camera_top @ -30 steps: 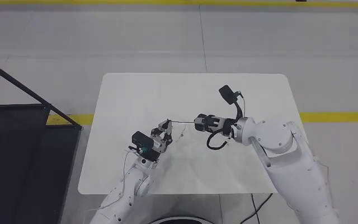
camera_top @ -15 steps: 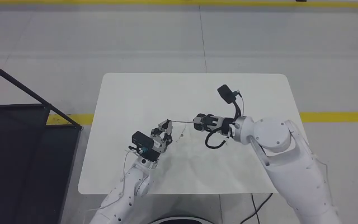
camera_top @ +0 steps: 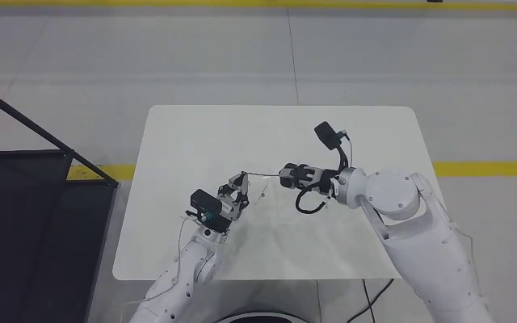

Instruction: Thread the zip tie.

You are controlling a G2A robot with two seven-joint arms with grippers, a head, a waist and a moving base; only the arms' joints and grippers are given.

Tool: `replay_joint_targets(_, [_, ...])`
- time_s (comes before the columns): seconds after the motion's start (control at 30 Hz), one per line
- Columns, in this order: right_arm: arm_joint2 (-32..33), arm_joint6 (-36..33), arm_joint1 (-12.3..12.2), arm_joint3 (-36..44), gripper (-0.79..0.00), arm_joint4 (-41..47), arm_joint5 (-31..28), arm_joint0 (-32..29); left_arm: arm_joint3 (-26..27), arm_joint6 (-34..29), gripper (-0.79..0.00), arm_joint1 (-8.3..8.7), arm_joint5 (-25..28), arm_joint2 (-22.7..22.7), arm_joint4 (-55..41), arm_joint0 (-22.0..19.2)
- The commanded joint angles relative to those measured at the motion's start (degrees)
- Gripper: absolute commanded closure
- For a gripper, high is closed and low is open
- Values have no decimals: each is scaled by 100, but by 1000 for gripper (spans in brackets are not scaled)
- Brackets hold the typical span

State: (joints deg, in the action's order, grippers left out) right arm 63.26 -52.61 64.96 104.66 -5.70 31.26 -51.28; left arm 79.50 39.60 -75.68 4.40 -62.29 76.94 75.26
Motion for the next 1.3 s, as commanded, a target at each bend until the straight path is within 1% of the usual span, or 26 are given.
replay_joint_targets(0.0, [2, 2, -5, 11, 0, -1, -9, -10, 0, 0, 0, 0, 0, 0, 0, 0])
replay_joint_targets(0.53, [76, -9, -47, 16, 0, 74, -57, -54, 0, 0, 0, 0, 0, 0, 0, 0])
replay_joint_targets(1.27, [-17, 1, -71, 0, 0, 102, -53, 21, 0, 0, 0, 0, 0, 0, 0, 0])
